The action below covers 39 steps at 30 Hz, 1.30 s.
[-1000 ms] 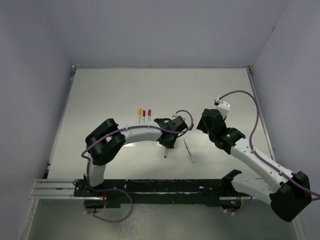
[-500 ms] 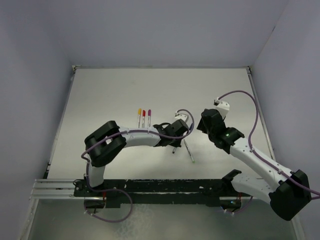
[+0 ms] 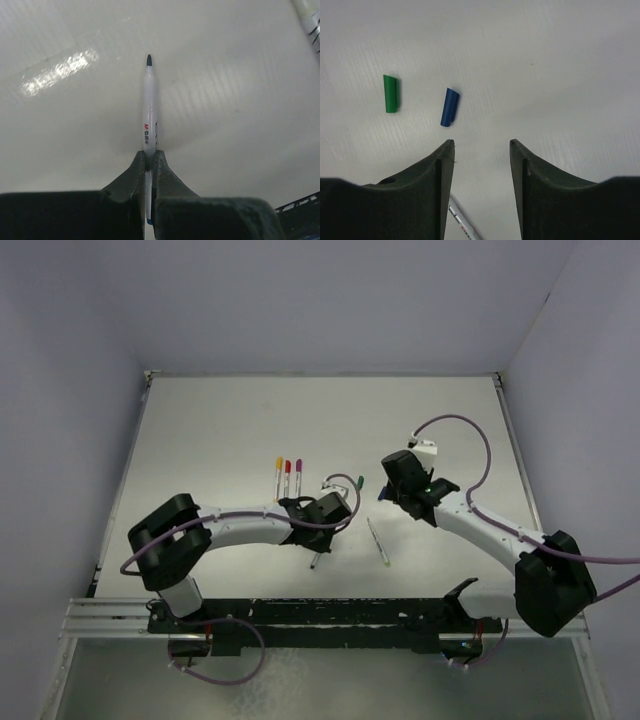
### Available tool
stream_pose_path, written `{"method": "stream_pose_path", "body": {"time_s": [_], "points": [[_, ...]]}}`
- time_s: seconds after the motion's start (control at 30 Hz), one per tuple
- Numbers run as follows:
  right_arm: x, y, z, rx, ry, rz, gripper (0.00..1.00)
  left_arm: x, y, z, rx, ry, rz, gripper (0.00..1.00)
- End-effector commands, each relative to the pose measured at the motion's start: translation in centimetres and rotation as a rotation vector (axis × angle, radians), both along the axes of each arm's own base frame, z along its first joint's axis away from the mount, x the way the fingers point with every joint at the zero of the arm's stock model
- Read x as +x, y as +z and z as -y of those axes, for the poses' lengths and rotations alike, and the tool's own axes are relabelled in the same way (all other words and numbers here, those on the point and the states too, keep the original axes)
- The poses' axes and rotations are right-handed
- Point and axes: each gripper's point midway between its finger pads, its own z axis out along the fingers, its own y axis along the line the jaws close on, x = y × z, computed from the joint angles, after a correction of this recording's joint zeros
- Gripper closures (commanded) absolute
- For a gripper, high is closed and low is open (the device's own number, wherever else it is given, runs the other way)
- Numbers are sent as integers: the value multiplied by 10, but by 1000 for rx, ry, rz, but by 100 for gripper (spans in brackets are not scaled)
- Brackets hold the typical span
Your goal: Insert the pens into the pen caps
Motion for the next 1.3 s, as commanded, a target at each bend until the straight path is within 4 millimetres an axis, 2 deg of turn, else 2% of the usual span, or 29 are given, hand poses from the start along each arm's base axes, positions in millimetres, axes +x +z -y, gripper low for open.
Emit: {"method": "stream_pose_path", "body": {"time_s": [0.0, 0.13, 0.27, 1.0, 1.13, 1.27], "points": [[19, 9, -16, 45, 15, 26, 50, -19, 26, -35, 41, 2, -9, 100], [24, -2, -25, 43, 36, -12, 51, -24, 51, -40, -43, 14, 19, 100], [28, -9, -31, 42, 48, -41, 52, -29, 54, -50, -18, 5, 7, 100], [36, -14, -37, 32, 66, -51, 52, -47, -22, -70, 259, -48, -172, 100], [36, -17, -38, 34, 69, -58, 52, -50, -26, -70, 236, -46, -180, 100], [35, -20, -39, 35, 68, -69, 52, -49, -21, -70, 214, -40, -159, 100]]}}
